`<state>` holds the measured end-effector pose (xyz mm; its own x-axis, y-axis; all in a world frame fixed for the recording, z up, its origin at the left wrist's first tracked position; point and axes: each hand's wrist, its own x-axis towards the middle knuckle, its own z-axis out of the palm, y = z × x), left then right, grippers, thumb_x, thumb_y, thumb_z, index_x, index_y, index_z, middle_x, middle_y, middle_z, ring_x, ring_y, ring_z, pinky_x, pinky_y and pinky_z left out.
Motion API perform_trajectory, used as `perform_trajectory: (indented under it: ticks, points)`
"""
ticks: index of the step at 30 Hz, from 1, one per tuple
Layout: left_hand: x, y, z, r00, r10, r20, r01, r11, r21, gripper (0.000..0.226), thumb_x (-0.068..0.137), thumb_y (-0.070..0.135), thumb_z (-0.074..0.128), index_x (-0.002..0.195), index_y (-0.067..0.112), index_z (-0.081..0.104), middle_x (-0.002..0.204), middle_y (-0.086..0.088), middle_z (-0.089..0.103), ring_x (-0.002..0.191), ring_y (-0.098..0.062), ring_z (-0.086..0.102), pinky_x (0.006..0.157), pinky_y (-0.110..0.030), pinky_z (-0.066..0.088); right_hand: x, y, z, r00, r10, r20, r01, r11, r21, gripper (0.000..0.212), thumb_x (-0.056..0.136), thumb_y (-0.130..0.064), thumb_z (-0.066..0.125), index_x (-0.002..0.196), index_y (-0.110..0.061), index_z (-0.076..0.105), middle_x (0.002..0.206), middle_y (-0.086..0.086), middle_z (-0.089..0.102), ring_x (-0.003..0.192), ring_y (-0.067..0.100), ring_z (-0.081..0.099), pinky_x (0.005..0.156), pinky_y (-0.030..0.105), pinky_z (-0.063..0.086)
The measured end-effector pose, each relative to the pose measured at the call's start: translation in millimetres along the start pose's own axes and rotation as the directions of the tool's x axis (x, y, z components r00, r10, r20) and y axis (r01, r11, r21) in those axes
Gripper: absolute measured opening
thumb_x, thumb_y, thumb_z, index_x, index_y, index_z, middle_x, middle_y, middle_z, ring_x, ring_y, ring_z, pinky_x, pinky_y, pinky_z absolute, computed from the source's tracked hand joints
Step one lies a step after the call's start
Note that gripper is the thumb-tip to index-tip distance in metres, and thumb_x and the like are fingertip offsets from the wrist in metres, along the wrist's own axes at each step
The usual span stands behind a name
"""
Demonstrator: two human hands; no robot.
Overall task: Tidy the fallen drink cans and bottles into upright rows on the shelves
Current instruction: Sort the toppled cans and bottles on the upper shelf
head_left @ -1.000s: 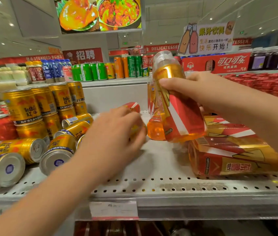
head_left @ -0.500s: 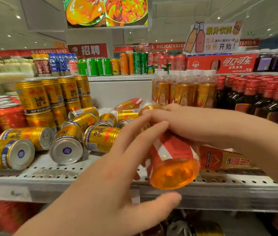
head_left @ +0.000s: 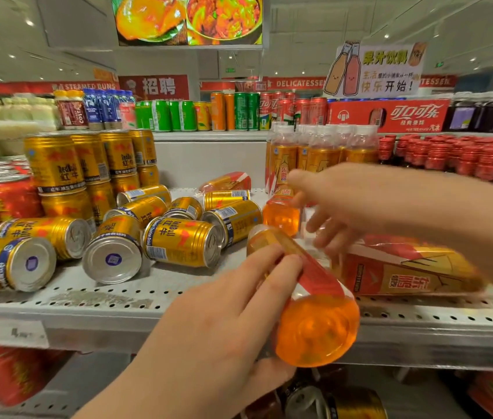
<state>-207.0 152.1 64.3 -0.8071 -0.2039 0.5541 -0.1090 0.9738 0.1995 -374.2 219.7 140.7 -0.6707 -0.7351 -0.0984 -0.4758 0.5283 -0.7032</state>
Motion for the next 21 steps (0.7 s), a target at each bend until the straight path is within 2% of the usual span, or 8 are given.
perform_trajectory:
  ticks: [2, 3, 6, 11, 14, 16, 19, 21]
  points:
    - [-19.0, -17.0, 20.1, 0.983, 0.165, -0.080, -0.159, 0.984, 0.082, 0.056, 0.082, 0.047, 0.060, 0.127, 0.014, 0.070, 0.130, -0.004, 0.068, 0.089, -0.018, 0.075, 0.074, -0.021, 0.052, -2.1, -0.5, -15.3, 0.984, -0.128, -0.121, 0.130, 0.991, 0.011, 0.040, 0.105, -0.041, 0.043, 0.117, -0.009, 0.063, 0.093, 0.016, 0.069, 0.065, 0.025, 0.074, 0.056, 0.034, 0.063]
    - [-23.3, -18.6, 21.5, 0.982, 0.190, 0.019, -0.190, 0.979, 0.077, 0.064, 0.082, 0.049, 0.065, 0.137, 0.017, 0.062, 0.141, -0.002, 0.061, 0.100, -0.018, 0.073, 0.074, -0.025, 0.058, -5.9, 0.2, -20.6, 0.965, -0.190, -0.183, 0.189, 0.982, -0.023, 0.031, 0.104, -0.036, 0.045, 0.112, -0.015, 0.067, 0.092, 0.013, 0.071, 0.066, 0.021, 0.075, 0.059, 0.034, 0.063]
    - [-8.3, -26.6, 26.8, 0.985, 0.150, 0.081, -0.159, 0.981, 0.114, 0.085, 0.083, 0.056, 0.064, 0.156, 0.034, 0.028, 0.161, 0.013, 0.032, 0.130, -0.012, 0.053, 0.086, -0.027, 0.055, -10.5, 9.9, -26.2, 0.904, -0.332, -0.270, 0.293, 0.940, -0.175, 0.024, 0.100, -0.036, 0.049, 0.102, -0.028, 0.071, 0.087, 0.002, 0.074, 0.070, 0.011, 0.074, 0.068, 0.037, 0.064]
    - [-5.4, -27.1, 33.7, 0.990, 0.098, 0.099, -0.096, 0.995, -0.030, 0.099, 0.081, 0.084, 0.049, 0.155, 0.050, -0.007, 0.162, 0.031, -0.006, 0.148, 0.001, 0.016, 0.112, -0.025, 0.032, -12.6, 17.0, -18.4, 0.820, -0.467, -0.330, 0.414, 0.883, -0.220, 0.020, 0.098, -0.042, 0.053, 0.099, -0.036, 0.072, 0.084, -0.015, 0.070, 0.077, 0.000, 0.068, 0.078, 0.035, 0.059]
    - [-7.5, -23.5, 30.2, 0.987, 0.072, 0.143, -0.067, 0.997, -0.037, 0.105, 0.077, 0.089, 0.047, 0.151, 0.055, -0.020, 0.156, 0.040, -0.020, 0.148, 0.009, 0.006, 0.110, -0.024, 0.029, -12.5, 16.6, -16.9, 0.789, -0.498, -0.359, 0.456, 0.867, -0.199, 0.020, 0.098, -0.043, 0.053, 0.101, -0.036, 0.072, 0.087, -0.019, 0.069, 0.075, -0.008, 0.062, 0.069, 0.022, 0.049]
    - [-8.5, -27.2, 16.3, 0.978, 0.059, 0.199, -0.047, 0.997, -0.068, 0.104, 0.075, 0.091, 0.048, 0.149, 0.060, -0.018, 0.154, 0.047, -0.013, 0.143, 0.017, 0.011, 0.110, -0.023, 0.032, -10.4, 17.7, -16.5, 0.786, -0.511, -0.348, 0.477, 0.859, -0.185, 0.019, 0.098, -0.043, 0.054, 0.102, -0.036, 0.071, 0.090, -0.019, 0.070, 0.076, -0.008, 0.062, 0.063, 0.020, 0.045]
    - [0.2, -41.1, -14.7, 0.987, 0.028, 0.157, -0.004, 0.989, -0.150, 0.081, 0.077, 0.092, 0.045, 0.145, 0.070, 0.006, 0.142, 0.052, 0.028, 0.128, 0.024, 0.034, 0.097, -0.014, 0.044, -3.5, 19.7, -13.9, 0.778, -0.540, -0.320, 0.504, 0.841, -0.194, 0.018, 0.097, -0.043, 0.054, 0.104, -0.038, 0.070, 0.090, -0.021, 0.070, 0.079, -0.009, 0.063, 0.061, 0.017, 0.047]
    - [23.3, -56.6, -30.1, 0.997, -0.004, 0.072, 0.011, 0.995, -0.097, 0.061, 0.084, 0.085, 0.042, 0.140, 0.066, 0.029, 0.125, 0.042, 0.054, 0.114, 0.020, 0.050, 0.087, -0.013, 0.051, 4.7, 18.5, -11.9, 0.775, -0.552, -0.306, 0.514, 0.834, -0.202, 0.017, 0.097, -0.043, 0.054, 0.103, -0.039, 0.069, 0.086, -0.022, 0.069, 0.079, -0.010, 0.062, 0.055, 0.014, 0.048]
